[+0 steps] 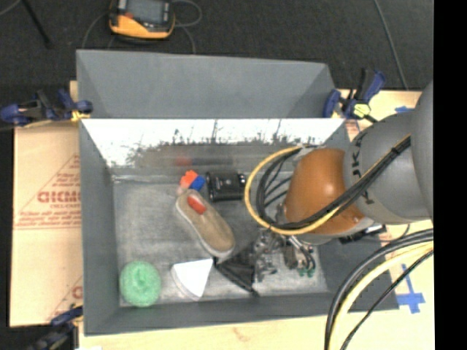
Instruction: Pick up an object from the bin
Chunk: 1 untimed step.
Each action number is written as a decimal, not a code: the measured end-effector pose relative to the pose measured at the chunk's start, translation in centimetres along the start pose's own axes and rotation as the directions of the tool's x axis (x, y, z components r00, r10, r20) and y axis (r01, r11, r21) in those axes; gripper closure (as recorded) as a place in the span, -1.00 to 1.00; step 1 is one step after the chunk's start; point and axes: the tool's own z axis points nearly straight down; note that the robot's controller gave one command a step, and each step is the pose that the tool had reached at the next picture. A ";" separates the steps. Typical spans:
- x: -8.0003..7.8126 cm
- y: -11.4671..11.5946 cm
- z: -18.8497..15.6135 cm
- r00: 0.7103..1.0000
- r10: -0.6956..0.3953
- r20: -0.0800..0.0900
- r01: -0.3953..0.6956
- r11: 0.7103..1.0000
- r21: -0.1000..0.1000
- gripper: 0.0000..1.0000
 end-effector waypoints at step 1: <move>0.1 0.0 0.2 1.000 -0.001 -0.003 0.001 1.000 0.001 -1.00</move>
Offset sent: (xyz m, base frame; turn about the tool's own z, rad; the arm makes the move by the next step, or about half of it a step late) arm 0.0000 0.0000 0.0000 0.0000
